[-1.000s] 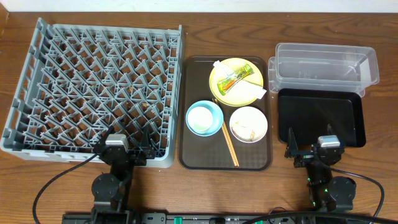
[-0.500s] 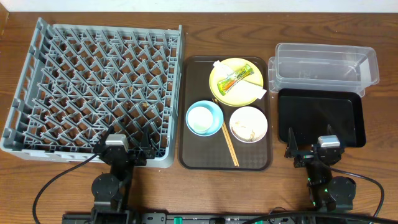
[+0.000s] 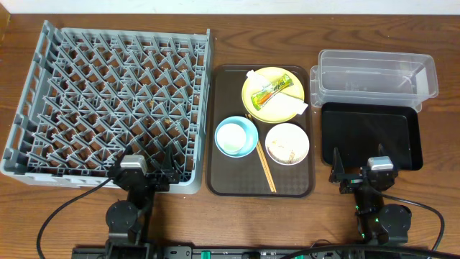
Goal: Sort waste into correct bins and load items into the dishwasher
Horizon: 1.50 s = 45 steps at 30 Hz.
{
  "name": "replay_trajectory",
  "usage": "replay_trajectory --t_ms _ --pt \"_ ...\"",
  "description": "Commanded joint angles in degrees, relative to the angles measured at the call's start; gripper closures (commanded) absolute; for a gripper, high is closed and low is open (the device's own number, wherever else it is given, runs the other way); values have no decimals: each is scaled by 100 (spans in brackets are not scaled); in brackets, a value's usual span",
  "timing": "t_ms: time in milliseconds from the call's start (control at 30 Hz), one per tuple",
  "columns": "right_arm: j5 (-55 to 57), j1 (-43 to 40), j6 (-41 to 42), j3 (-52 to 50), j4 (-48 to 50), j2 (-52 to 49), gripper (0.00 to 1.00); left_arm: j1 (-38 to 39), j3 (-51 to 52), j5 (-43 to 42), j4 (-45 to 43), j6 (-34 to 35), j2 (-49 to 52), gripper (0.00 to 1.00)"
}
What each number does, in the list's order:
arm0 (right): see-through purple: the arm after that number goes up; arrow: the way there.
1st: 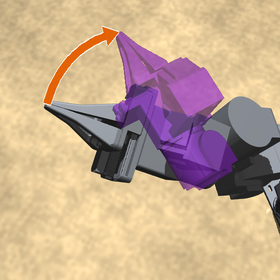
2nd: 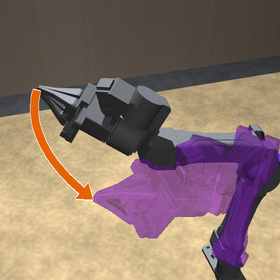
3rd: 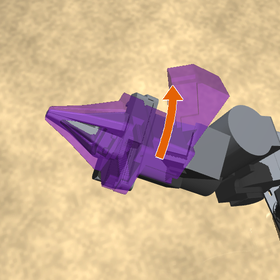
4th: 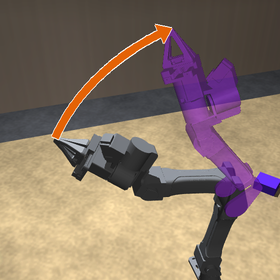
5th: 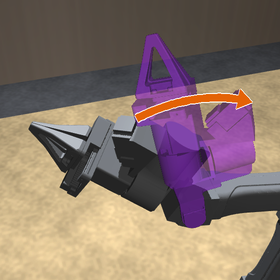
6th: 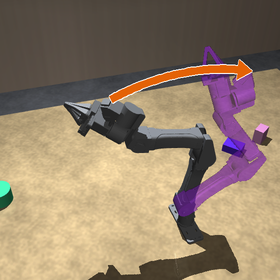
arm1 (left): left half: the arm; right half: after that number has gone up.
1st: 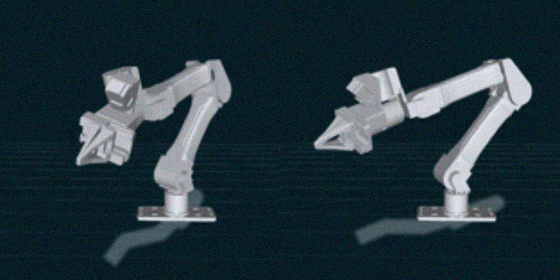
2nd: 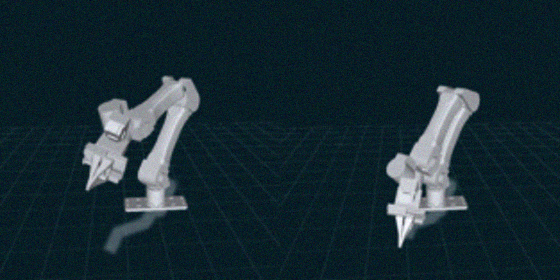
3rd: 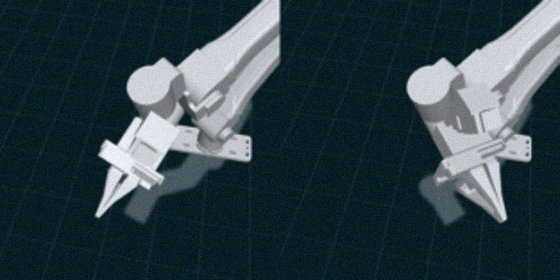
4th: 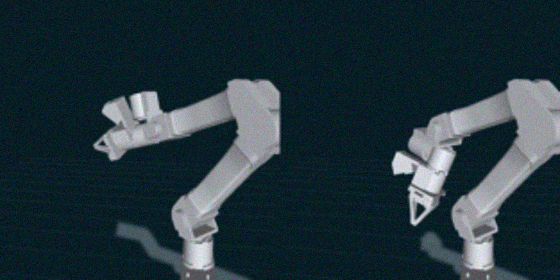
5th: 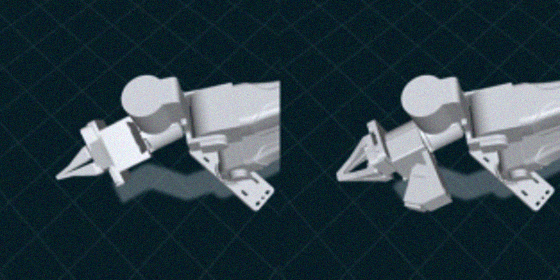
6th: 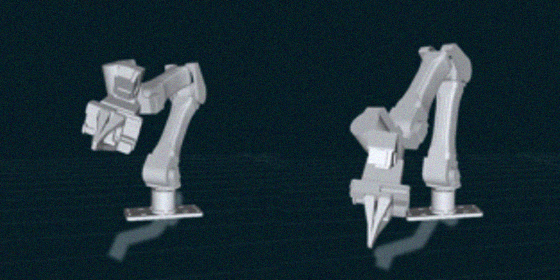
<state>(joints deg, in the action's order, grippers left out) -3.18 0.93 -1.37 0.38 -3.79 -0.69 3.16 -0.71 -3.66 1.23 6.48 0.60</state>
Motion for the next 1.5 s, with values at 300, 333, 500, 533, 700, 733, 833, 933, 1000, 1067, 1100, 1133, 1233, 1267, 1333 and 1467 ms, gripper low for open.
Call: replay_trajectory --t_ms 300,333,500,533,700,733,833,933,1000,1067,1100,1133,1233,1267,1333,1467 --pt "-157 -48 708 382 -345 -9 1 -24 -885 -166 1134 710 887 0" --pt "-155 -48 708 498 -455 -17 1 -24 -1027 -168 1209 710 1027 0" --pt "-133 -50 643 1049 -896 -306 1 -24 -1711 -162 1550 560 1753 0" --pt "-136 -50 643 1158 -946 -437 1 -24 -1838 -162 1609 560 1886 0" --pt "-138 -48 645 1703 -1139 -1318 1 -24 -2479 -122 2074 369 2544 0" --pt "-140 -48 645 1845 -1187 -1561 1 -24 -2579 -42 2192 367 2643 0" --pt "-146 -48 645 2293 -1294 -2280 1 -24 -2881 181 2542 363 2914 0" --pt "-372 -48 645 2857 -1333 -3069 1 -24 -3084 179 2756 363 3110 0" --pt "-494 -48 645 3307 -1469 -3598 1 -24 -3198 181 2900 363 3206 0" --pt "-621 -48 647 3838 -1714 -4157 1 -24 -3254 179 2964 363 3270 0" --pt "-632 -48 643 4111 -1858 -4446 1 -24 -3254 181 2970 363 3279 0" --pt "-619 -48 629 4371 -2006 -4721 1 -24 -3254 181 2981 363 3281 0" --pt "-636 -20 415 5184 -2492 -5547 1 -24 -3254 179 2983 365 3285 0" --pt "-634 7 372 5403 -2651 -5753 1 -24 -3254 179 2983 365 3285 0" --pt "-632 114 221 5943 -3099 -6225 1 -24 -3254 179 2983 365 3285 0" --pt "-629 310 -367 6769 -3851 -6902 1 -24 -3254 177 3003 365 3285 0"
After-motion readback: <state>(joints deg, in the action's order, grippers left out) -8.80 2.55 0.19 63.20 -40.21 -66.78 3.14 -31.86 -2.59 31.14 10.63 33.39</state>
